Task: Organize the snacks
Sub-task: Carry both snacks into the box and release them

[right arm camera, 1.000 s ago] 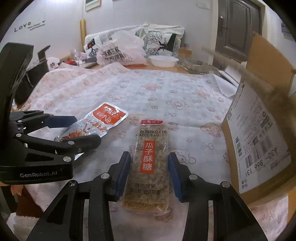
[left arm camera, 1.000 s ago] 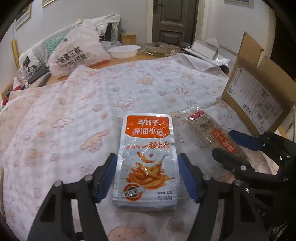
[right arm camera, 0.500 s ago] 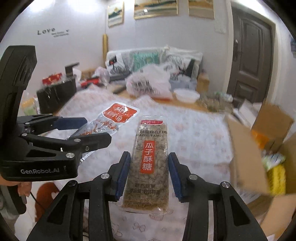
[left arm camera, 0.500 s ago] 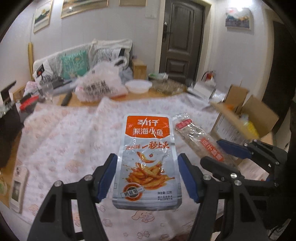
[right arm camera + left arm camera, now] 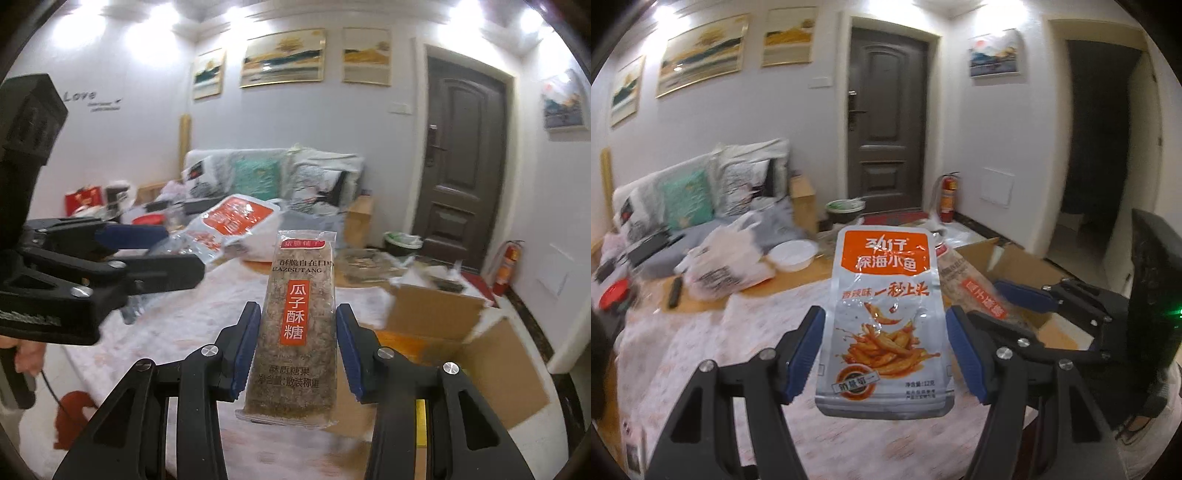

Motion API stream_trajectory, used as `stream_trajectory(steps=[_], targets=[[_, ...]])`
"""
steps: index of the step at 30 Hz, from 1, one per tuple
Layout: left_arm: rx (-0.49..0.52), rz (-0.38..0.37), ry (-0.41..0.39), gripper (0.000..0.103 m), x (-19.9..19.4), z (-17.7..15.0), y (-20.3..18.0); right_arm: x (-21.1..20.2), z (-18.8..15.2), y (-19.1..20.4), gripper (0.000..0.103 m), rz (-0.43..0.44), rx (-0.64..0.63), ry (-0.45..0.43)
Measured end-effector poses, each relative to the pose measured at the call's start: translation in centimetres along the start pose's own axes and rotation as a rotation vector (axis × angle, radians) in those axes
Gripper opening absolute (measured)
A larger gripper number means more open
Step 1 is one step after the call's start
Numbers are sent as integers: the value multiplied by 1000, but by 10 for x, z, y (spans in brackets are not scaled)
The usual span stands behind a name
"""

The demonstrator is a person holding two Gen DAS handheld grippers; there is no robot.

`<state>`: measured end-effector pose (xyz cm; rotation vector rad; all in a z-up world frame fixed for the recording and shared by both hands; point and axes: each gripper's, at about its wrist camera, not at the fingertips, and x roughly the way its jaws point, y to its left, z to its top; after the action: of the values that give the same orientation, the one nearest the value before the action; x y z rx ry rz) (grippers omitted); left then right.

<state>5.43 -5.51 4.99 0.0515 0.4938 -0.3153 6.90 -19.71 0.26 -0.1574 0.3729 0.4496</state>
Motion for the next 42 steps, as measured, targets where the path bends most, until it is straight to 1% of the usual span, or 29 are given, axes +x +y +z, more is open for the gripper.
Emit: stream_trajectory(steps=[4,10,15,19,23,25,28,34,36,37,38,39,42], targets=[[43,-70,17,64,29,19,-43,-8,-6,-44,37,-46,58,4],[69,-158,88,64,82,31,-95,-5,-30,-103,37,-108,122,46],[75,-193,167,64,130,29,-128,10,-50,-139,37,-108,157,102],[53,-193,236,65,164,25,-138,25,-60,-157,37,-95,156,138],[34,-177,276,65,184,22,-134,39,-63,-164,37,-101,129,167],[28,-191,294,65,192,20,-136,44,-64,-165,37,-100,113,177],[39,-182,299,65,196,21,-138,50,-65,-162,37,-107,90,187],[33,-196,316,67,199,21,-133,53,-64,-158,38,-116,78,218],[33,-201,315,70,196,21,-132,52,-63,-156,38,-119,74,218],[33,-203,310,74,194,20,-133,50,-62,-156,41,-120,75,215],[33,-203,307,80,193,20,-132,48,-61,-155,47,-122,77,215],[33,-200,303,81,191,20,-132,47,-61,-154,49,-124,75,212],[30,-196,294,81,185,20,-130,40,-60,-151,50,-137,65,212]])
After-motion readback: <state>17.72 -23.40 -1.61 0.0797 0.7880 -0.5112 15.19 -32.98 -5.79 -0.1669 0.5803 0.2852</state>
